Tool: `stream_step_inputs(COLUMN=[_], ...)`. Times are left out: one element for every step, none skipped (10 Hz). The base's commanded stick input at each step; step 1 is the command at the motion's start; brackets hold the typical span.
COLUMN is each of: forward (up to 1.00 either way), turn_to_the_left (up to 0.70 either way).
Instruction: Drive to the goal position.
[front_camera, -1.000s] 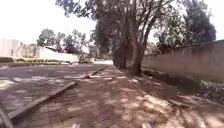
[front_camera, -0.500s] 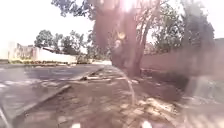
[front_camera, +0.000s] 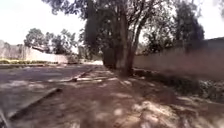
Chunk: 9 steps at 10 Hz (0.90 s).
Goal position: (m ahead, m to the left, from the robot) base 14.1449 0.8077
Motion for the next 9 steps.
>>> stream_step_inputs(forward=[0.50, 0.50, 0.50, 0.50, 0.50, 0.50, 0.50, 0.50, 0.50], turn_to_the_left=[0.00, 0.00, 0.00, 0.00, 0.00, 0.00, 0.00, 0.00, 0.00])
